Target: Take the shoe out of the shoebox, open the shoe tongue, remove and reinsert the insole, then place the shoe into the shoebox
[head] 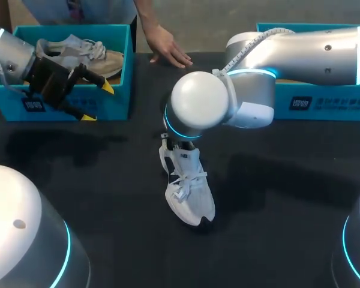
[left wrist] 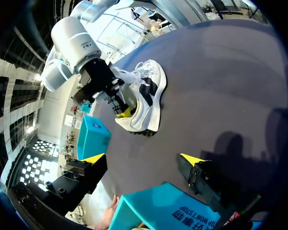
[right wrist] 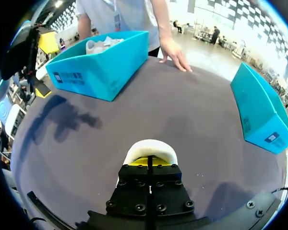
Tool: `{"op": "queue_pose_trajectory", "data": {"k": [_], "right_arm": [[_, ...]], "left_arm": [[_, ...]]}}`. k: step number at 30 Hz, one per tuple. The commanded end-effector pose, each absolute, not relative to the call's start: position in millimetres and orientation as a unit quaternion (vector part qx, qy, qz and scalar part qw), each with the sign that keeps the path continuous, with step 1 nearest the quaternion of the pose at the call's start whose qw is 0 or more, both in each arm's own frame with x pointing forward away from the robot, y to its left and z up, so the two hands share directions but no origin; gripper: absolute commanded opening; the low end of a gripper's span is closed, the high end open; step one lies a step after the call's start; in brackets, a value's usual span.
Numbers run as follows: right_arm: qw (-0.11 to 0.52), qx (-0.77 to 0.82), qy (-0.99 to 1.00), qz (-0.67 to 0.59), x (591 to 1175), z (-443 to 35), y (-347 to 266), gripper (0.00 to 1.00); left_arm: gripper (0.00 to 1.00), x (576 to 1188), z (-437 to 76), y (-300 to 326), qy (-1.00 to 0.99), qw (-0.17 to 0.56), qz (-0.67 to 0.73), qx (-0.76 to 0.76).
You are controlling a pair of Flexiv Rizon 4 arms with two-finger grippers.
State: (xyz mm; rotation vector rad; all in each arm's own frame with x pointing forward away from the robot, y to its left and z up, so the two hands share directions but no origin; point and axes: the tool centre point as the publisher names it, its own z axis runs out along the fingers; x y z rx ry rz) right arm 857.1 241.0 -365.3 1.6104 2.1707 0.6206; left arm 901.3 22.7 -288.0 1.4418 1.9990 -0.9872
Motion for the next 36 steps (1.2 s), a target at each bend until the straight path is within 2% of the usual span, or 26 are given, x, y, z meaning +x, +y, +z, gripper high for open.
{"op": "queue_pose_trajectory", "data": {"k": [1, 14, 25, 36], "right_arm": [[0.174, 0.574, 0.774, 0.204, 867.1, -383.7, 246.6, 0.0], [0.143, 0.586, 0.777, 0.179, 860.8, -413.2, 245.1, 0.0], [0.212, 0.575, 0.765, 0.2, 835.4, -364.7, 249.3, 0.0], [0.21, 0.571, 0.765, 0.212, 841.2, -361.9, 248.8, 0.0]], "left_arm": [[1.0, 900.2, -287.3, 22.7, 0.732, 0.24, -0.359, 0.527], [1.0, 900.2, -287.3, 22.7, 0.732, 0.24, -0.359, 0.527], [1.0, 900.2, -287.3, 22.7, 0.732, 0.24, -0.359, 0.527], [1.0, 900.2, -287.3, 22.7, 0.732, 0.24, -0.359, 0.527]]}}
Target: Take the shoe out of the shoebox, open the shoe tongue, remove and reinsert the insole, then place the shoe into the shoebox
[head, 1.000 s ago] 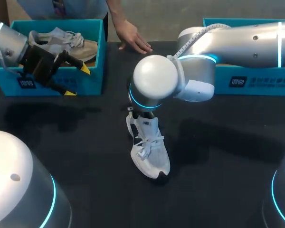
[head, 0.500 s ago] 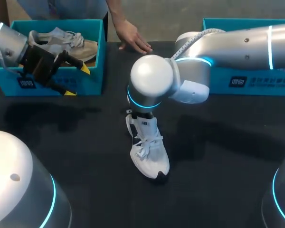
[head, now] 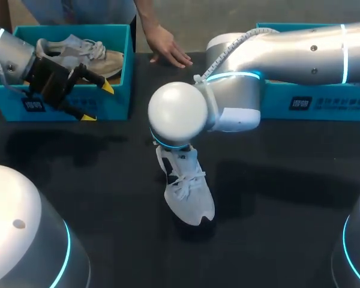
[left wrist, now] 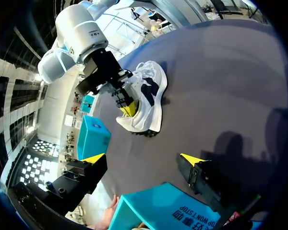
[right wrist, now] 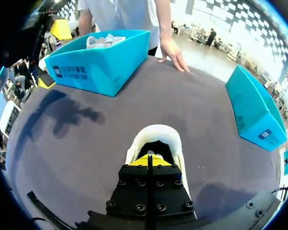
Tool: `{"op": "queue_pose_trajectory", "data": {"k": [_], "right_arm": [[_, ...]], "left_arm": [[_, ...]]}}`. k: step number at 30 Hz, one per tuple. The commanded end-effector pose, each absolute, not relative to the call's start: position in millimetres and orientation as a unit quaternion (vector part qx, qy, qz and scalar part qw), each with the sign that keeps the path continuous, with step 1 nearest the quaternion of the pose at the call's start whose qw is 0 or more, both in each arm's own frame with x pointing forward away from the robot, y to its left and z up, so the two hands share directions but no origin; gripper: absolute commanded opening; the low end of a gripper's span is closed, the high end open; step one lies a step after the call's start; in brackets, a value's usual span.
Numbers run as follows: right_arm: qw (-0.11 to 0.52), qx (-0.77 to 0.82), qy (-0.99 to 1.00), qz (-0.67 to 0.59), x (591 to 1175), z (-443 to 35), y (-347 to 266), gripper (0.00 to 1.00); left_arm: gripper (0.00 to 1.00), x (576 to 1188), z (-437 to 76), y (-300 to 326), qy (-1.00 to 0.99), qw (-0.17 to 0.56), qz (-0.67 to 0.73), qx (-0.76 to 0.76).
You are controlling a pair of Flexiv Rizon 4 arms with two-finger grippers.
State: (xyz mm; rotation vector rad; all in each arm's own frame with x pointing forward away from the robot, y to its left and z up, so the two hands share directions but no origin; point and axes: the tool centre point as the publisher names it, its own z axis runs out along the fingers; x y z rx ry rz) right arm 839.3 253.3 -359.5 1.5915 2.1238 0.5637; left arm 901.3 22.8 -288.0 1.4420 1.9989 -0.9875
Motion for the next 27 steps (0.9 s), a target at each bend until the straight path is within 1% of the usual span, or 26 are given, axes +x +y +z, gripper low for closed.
{"op": "queue_pose_trajectory", "data": {"k": [1, 7, 14, 21, 27], "right_arm": [[0.21, 0.571, 0.765, 0.212, 841.2, -361.9, 248.8, 0.0], [0.219, 0.561, 0.767, 0.221, 854.3, -363.9, 251.1, 0.0], [0.208, 0.549, 0.776, 0.232, 860.8, -388.4, 251.6, 0.0], [0.206, 0.534, 0.78, 0.253, 863.4, -393.5, 252.7, 0.0], [0.143, 0.533, 0.813, 0.187, 877.0, -410.1, 258.8, 0.0]], "left_arm": [[1.0, 900.2, -287.3, 22.7, 0.732, 0.24, -0.359, 0.527], [1.0, 900.2, -287.3, 22.7, 0.732, 0.24, -0.359, 0.527], [1.0, 900.2, -287.3, 22.7, 0.732, 0.24, -0.359, 0.527], [1.0, 900.2, -287.3, 22.7, 0.732, 0.24, -0.359, 0.527], [1.0, 900.2, -287.3, 22.7, 0.732, 0.24, -0.359, 0.527]]}}
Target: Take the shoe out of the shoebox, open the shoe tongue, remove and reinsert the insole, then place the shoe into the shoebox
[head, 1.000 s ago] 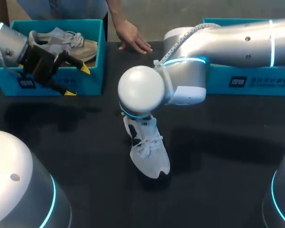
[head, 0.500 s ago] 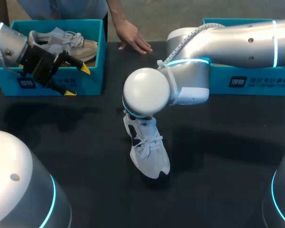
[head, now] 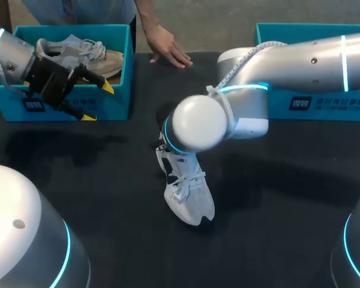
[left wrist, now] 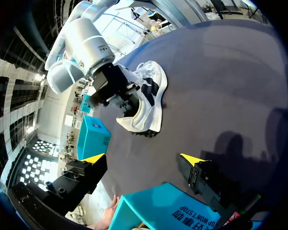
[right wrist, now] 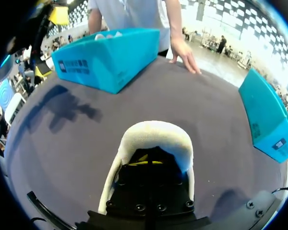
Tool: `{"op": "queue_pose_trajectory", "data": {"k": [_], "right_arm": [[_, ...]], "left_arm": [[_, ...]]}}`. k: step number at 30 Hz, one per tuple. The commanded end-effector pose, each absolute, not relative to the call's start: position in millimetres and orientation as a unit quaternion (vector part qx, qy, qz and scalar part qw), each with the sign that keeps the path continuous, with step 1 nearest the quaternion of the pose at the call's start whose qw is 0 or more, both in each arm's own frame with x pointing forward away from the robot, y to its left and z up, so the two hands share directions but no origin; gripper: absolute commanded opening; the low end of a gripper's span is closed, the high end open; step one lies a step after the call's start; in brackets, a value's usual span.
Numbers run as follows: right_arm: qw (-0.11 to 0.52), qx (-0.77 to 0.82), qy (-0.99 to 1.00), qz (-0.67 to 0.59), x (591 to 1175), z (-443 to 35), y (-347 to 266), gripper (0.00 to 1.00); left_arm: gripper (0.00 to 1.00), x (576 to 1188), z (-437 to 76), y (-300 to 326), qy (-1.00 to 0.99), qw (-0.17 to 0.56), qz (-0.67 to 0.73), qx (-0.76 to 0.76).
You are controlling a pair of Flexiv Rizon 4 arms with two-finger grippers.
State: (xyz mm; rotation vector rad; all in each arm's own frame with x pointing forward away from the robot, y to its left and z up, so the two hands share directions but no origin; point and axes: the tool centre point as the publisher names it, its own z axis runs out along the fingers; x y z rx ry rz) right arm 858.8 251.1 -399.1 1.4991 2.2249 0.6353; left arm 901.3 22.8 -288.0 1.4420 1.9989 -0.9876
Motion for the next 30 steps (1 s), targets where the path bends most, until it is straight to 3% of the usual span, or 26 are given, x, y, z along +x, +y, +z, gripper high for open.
{"op": "queue_pose_trajectory", "data": {"k": [1, 10, 30], "right_arm": [[0.139, 0.533, 0.814, 0.184, 876.7, -411.2, 258.8, 0.0], [0.115, 0.546, 0.818, 0.139, 858.6, -417.8, 255.6, 0.0], [0.141, 0.542, 0.816, 0.143, 830.3, -376.8, 259.0, 0.0]], "left_arm": [[1.0, 900.2, -287.3, 22.7, 0.732, 0.24, -0.359, 0.527], [1.0, 900.2, -287.3, 22.7, 0.732, 0.24, -0.359, 0.527], [1.0, 900.2, -287.3, 22.7, 0.732, 0.24, -0.359, 0.527]]}}
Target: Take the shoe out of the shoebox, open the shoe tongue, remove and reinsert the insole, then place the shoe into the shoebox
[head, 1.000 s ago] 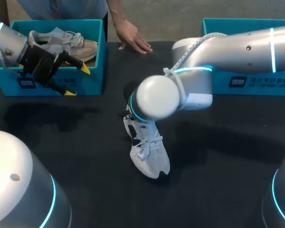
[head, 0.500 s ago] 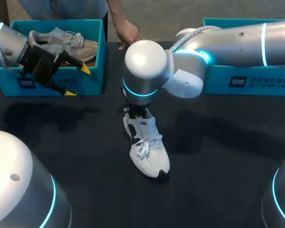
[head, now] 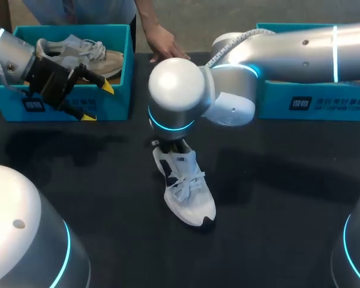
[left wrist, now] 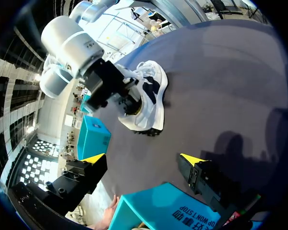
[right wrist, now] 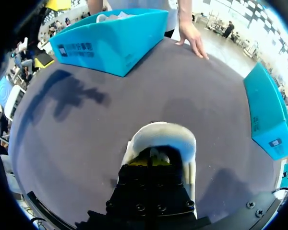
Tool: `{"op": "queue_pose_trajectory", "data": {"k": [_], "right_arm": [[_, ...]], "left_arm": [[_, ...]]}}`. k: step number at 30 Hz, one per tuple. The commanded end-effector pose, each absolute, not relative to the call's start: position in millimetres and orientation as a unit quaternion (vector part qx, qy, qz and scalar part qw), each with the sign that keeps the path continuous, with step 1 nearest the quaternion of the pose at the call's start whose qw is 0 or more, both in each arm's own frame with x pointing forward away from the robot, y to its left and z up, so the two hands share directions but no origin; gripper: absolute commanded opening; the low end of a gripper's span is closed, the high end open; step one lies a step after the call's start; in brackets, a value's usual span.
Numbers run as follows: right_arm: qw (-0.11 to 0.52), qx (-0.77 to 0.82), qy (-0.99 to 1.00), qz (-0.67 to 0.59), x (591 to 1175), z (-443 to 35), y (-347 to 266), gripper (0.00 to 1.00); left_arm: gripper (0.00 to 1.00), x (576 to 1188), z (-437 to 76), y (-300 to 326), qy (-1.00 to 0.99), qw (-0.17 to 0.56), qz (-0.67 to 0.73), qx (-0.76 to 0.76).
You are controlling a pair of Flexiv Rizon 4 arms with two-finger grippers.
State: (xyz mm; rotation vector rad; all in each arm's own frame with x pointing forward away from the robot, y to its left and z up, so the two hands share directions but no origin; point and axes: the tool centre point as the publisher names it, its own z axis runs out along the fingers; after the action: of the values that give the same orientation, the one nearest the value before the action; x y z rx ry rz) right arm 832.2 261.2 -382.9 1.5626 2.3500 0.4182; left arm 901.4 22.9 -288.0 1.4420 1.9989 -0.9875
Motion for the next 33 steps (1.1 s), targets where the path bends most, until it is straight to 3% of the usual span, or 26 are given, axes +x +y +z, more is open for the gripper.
{"op": "queue_pose_trajectory", "data": {"k": [1, 18, 33], "right_arm": [[0.133, 0.543, 0.818, 0.138, 830.6, -378.7, 258.4, 0.0], [0.044, 0.546, 0.833, 0.076, 822.7, -437.1, 247.9, 0.0], [0.084, 0.537, 0.836, 0.071, 797.8, -390.4, 251.0, 0.0]], "left_arm": [[1.0, 900.2, -287.3, 22.7, 0.732, 0.24, -0.359, 0.527], [1.0, 900.2, -287.3, 22.7, 0.732, 0.24, -0.359, 0.527], [1.0, 900.2, -287.3, 22.7, 0.732, 0.24, -0.359, 0.527]]}}
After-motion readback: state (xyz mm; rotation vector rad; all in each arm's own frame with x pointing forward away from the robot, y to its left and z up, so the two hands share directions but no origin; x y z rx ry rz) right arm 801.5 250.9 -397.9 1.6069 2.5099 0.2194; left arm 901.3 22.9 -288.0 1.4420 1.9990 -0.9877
